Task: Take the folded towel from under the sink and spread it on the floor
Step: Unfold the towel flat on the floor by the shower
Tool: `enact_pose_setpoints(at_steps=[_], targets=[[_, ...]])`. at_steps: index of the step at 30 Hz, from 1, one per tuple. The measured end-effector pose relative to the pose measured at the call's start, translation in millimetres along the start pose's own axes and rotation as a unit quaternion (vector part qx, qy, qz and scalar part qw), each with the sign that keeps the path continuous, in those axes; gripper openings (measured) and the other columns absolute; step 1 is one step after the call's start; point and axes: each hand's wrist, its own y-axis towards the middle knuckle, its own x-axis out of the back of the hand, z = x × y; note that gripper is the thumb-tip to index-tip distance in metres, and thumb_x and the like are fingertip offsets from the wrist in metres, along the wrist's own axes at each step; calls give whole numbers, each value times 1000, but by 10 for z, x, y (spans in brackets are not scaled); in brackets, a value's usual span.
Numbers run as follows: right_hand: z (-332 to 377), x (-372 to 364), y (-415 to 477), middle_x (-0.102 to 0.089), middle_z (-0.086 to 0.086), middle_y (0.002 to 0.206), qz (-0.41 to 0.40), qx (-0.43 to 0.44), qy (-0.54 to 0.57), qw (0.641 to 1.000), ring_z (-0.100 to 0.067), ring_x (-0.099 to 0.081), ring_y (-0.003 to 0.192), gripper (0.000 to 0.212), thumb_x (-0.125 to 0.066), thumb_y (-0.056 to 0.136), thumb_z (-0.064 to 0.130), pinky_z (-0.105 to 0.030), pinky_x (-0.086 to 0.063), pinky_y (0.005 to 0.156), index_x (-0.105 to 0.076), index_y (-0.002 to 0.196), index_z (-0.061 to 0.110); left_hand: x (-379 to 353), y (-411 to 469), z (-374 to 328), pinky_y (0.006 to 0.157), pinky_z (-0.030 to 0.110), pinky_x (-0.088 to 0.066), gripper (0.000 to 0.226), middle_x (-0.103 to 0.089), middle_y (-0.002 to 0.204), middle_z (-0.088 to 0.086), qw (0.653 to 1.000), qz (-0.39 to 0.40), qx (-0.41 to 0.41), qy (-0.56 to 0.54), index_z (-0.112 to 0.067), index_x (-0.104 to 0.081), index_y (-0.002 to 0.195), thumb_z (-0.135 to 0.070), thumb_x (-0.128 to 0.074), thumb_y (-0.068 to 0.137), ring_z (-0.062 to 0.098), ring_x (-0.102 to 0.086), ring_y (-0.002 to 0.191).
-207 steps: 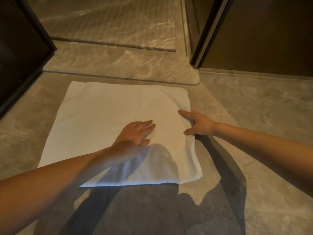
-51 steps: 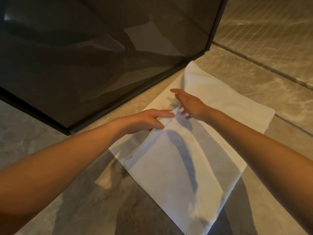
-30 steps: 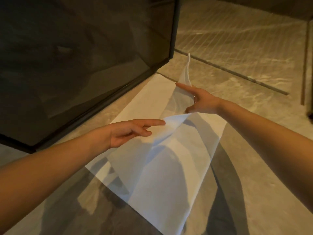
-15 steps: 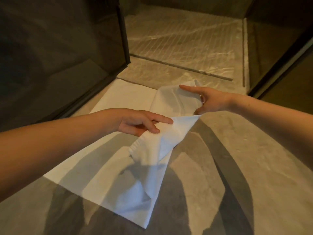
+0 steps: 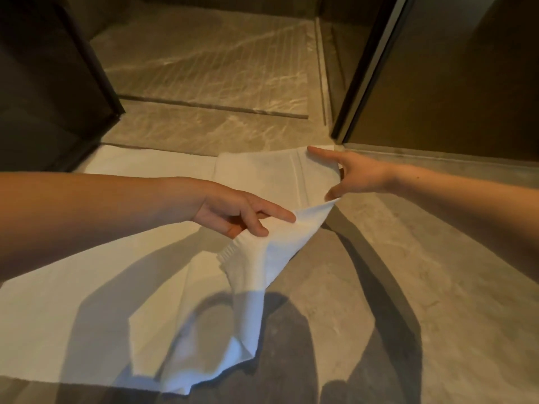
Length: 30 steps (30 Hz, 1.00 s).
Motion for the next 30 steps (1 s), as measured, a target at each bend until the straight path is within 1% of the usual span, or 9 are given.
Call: enact_pose_setpoints(at_steps=[5,10,13,16,19,23,25,27,30], targets=[[-360,56,-188,-27,6,157,-12,-43,-12,999,-22,-30,140,100,-79,79,9,-32,-37,102,-20,153,41,-216,327,-203,76,21,-56,60,-52,139,-9,999,31,19,34,-29,-55,134,13,-49,92,8,-61,110],[-795,6,-316,-27,7,155,-34,-100,45,993,-25,-30,140,100,-80,78,13,-43,-37,108,-20,151,46,-433,860,-185,108,27,-39,69,-35,152,-20,989,0,24,144,-34,-51,139,12,-55,89,8,-37,137],[-1096,-130,-399,-25,9,158,-57,-144,111,982,-25,-27,143,93,-78,83,20,-45,-31,113,-20,151,45,-529,1192,-84,111,28,-34,71,-28,153,-27,986,-16,16,167,-36,-51,140,11,-56,87,7,-25,142],[-1312,-220,-451,-20,8,161,-93,-188,160,964,-27,-25,145,85,-72,88,23,-48,-27,115,-19,151,48,-656,1403,58,105,25,-38,68,-29,153,-27,995,-5,-3,98,-38,-54,136,9,-55,87,4,-29,139],[-1454,-253,-510,-18,8,161,-98,-197,172,960,-27,-25,144,86,-71,88,18,-48,-29,114,-20,150,48,-862,1523,228,75,23,-39,64,-38,152,-17,1000,4,-28,10,-36,-62,128,10,-56,84,9,-39,122],[-1599,-243,-580,-21,12,159,-88,-159,181,967,-23,-28,142,88,-72,87,13,-42,-32,112,-22,150,47,-1140,1591,347,108,39,-43,63,-41,151,2,994,49,-29,-98,-29,-61,130,11,-61,82,25,-43,135],[-1642,-236,-601,-25,12,157,-96,-136,186,968,-20,-32,139,86,-72,86,14,-35,-36,105,-25,148,50,-1271,1622,342,106,39,-44,64,-50,142,5,988,58,-24,-144,-27,-66,127,9,-70,73,27,-50,126],[-1682,-253,-617,-25,11,157,-112,-126,183,969,-19,-32,136,86,-72,85,14,-38,-37,106,-25,146,53,-1390,1697,341,103,32,-38,63,-55,131,-6,984,42,-35,-170,-28,-72,119,4,-76,65,16,-49,120],[-1783,-350,-646,-21,7,160,-104,-130,78,983,-21,-26,142,90,-72,86,14,-41,-29,113,-19,153,41,-1536,1852,383,104,27,-29,57,-52,126,-14,985,13,-34,-169,-30,-69,120,8,-68,78,10,-44,119]])
